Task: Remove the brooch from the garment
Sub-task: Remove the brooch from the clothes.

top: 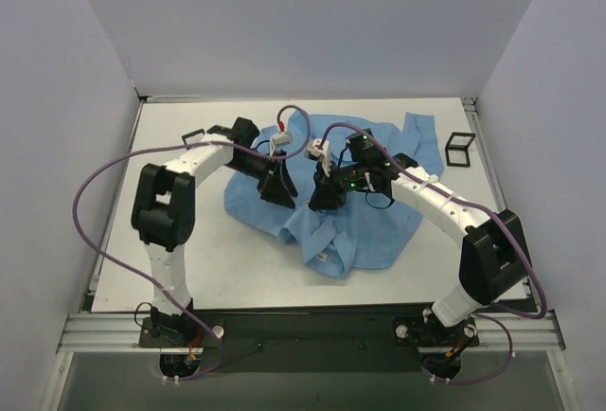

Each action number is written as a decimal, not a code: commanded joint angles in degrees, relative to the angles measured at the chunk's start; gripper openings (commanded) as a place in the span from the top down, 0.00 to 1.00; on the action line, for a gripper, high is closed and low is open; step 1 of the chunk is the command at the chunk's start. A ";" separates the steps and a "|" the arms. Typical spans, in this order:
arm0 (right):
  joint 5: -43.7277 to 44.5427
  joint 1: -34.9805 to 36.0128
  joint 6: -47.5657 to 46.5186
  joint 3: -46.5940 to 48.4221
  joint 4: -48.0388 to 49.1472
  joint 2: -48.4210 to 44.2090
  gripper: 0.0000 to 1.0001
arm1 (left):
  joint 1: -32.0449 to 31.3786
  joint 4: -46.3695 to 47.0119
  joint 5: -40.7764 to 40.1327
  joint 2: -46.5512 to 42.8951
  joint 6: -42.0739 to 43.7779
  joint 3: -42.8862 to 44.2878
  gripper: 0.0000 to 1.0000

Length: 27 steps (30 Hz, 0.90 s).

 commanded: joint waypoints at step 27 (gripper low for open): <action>-9.40 -3.18 0.38 -2.09 0.68 -0.17 0.97 | -4.43 52.60 -8.04 -18.52 -38.29 -20.08 0.19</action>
